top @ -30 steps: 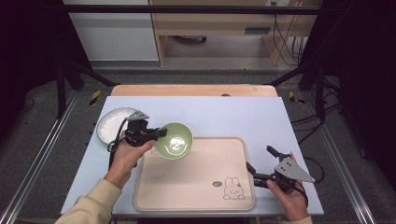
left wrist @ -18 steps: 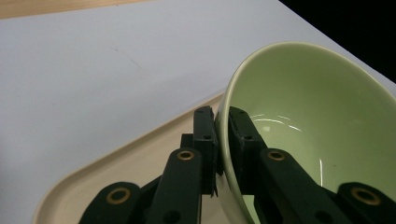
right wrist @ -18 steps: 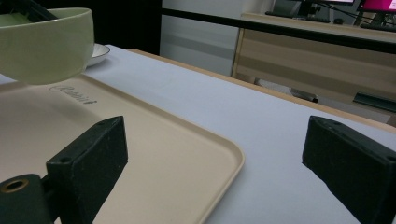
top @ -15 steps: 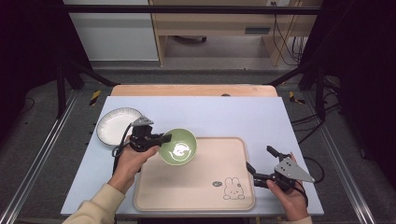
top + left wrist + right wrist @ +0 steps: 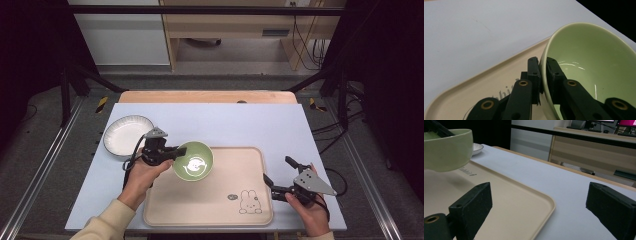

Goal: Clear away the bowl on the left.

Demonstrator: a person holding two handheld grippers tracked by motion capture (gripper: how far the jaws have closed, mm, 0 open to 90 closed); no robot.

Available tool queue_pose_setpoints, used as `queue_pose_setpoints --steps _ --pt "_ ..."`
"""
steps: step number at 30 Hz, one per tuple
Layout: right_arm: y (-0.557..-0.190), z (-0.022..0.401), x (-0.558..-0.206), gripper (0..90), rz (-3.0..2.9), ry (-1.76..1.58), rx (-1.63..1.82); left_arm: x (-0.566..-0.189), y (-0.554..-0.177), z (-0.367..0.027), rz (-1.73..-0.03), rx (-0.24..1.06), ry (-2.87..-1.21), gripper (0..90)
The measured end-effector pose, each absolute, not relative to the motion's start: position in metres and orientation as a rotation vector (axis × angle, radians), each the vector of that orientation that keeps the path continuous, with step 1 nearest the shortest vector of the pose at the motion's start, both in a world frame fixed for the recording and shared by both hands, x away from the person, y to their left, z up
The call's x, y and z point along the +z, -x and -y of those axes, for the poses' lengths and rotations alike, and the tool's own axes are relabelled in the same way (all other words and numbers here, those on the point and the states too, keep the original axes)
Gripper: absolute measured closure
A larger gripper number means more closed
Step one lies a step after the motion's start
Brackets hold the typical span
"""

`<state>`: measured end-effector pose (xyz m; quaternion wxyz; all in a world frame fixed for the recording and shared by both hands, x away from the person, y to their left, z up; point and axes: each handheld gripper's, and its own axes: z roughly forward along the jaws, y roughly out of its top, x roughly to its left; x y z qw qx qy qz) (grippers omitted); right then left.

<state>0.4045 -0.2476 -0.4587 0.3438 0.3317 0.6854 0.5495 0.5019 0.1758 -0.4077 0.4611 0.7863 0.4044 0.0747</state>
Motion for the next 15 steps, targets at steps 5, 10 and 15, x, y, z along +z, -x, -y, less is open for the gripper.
queue_pose_setpoints --steps 5,10,15 --pt "-0.404 0.248 -0.459 6.7 -1.78 -0.86 1.429 -0.411 -0.502 -0.175 -0.998 0.178 -1.943 82.7" --pt "-0.404 0.247 -0.459 6.8 -1.782 -0.856 1.43 -0.415 -0.5 -0.175 -1.001 0.17 -1.946 82.8" --pt "-0.405 0.247 -0.459 6.8 -1.785 -0.86 1.43 -0.419 -0.499 -0.176 -1.001 0.161 -1.954 82.7"
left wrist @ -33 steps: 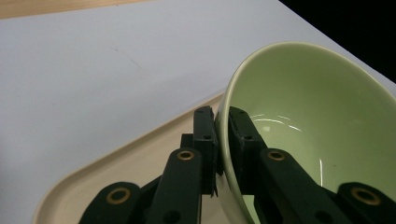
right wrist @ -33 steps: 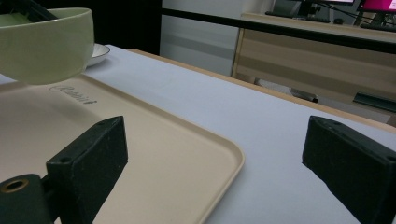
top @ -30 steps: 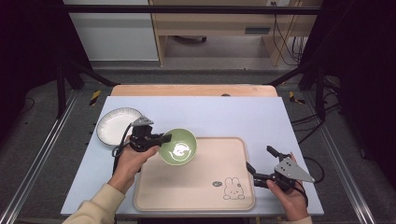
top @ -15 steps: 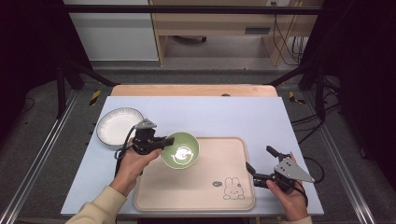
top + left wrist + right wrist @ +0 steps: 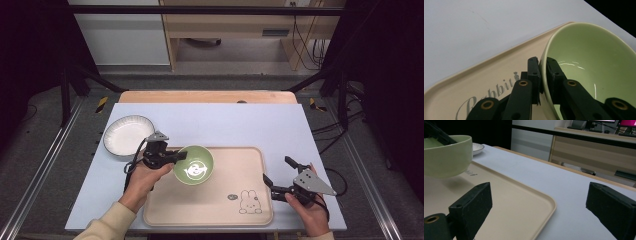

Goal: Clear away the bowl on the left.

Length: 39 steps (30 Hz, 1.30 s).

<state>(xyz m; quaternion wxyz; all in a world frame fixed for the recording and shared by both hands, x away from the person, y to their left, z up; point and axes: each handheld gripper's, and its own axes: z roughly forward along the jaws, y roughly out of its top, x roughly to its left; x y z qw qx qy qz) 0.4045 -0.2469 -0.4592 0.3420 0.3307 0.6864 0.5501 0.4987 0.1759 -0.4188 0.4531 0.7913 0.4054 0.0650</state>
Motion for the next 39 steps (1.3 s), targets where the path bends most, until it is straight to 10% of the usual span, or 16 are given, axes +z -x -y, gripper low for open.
queue_pose_setpoints --steps 39 --pt "-0.405 0.246 -0.46 6.8 -1.794 -0.857 1.422 -0.441 -0.495 -0.177 -1.032 0.12 -1.966 82.7"
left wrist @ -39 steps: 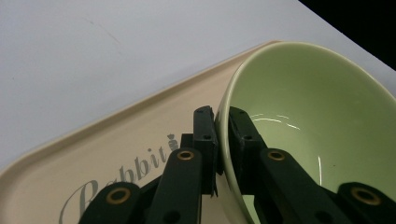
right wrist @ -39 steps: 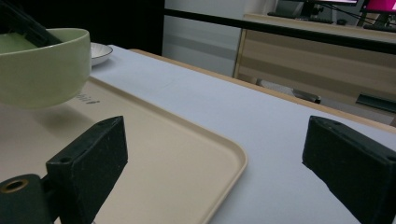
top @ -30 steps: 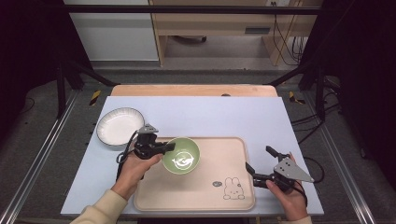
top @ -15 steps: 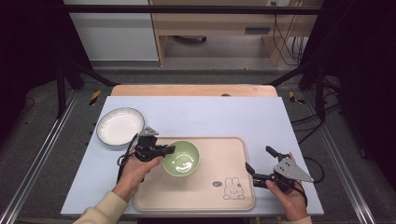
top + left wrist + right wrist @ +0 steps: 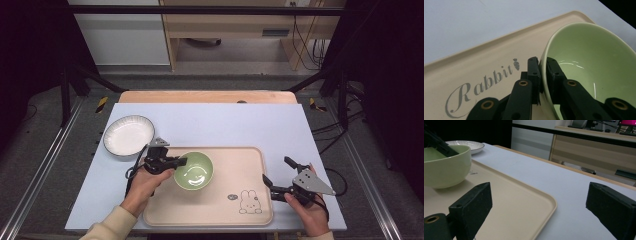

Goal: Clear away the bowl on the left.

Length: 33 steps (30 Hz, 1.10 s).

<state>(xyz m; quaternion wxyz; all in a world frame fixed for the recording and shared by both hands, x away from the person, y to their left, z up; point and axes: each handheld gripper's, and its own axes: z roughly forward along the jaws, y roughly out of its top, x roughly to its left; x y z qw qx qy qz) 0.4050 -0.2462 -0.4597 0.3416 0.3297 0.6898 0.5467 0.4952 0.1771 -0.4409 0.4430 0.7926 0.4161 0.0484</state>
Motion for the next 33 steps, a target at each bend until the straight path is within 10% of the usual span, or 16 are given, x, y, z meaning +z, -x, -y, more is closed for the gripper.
queue_pose_setpoints --steps 33 --pt "-0.4052 0.2461 -0.4599 6.8 -1.794 -0.857 1.422 -0.4495 -0.4951 -0.1733 -1.055 0.08 -2.007 82.7"
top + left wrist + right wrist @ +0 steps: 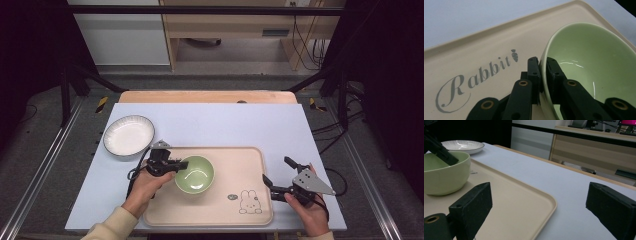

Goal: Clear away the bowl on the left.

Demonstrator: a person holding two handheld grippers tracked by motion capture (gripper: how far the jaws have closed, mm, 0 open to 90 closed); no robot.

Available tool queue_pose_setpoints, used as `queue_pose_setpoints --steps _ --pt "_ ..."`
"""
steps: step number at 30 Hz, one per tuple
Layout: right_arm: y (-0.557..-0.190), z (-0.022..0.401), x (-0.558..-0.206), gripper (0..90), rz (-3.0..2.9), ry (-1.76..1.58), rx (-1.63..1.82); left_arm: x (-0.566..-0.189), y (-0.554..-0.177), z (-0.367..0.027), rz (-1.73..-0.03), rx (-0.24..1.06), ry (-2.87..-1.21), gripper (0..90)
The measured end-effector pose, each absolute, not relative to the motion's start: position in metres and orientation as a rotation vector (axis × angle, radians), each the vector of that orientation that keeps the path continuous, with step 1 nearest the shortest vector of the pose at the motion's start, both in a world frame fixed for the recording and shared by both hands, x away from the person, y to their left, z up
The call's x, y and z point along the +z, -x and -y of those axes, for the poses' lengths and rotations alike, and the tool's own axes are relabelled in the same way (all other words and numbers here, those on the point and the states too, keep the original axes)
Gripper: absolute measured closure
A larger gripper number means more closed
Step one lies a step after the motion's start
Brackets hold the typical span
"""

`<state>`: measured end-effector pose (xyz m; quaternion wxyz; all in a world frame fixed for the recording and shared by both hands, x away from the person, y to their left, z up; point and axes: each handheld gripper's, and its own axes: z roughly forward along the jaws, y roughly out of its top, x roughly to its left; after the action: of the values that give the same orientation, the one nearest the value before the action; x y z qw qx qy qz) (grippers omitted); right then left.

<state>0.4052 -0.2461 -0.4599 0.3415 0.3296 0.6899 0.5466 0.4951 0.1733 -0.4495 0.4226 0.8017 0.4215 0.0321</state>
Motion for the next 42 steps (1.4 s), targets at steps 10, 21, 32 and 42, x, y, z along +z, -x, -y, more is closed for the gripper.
queue_pose_setpoints --steps 10,21,32,42 --pt "-0.405 0.2463 -0.4597 6.9 -1.794 -0.858 1.423 -0.4499 -0.4979 -0.1733 -1.085 0.056 -2.006 82.5" --pt "-0.4049 0.2464 -0.4597 6.8 -1.794 -0.862 1.423 -0.4484 -0.4988 -0.17 -1.081 0.08 -2.023 82.1" --pt "-0.4052 0.2461 -0.4601 6.9 -1.798 -0.86 1.421 -0.4486 -0.4991 -0.1701 -1.074 0.08 -2.025 82.1" --pt "-0.4053 0.2459 -0.4603 6.8 -1.799 -0.863 1.423 -0.4484 -0.4982 -0.1694 -1.064 0.099 -2.034 82.3"
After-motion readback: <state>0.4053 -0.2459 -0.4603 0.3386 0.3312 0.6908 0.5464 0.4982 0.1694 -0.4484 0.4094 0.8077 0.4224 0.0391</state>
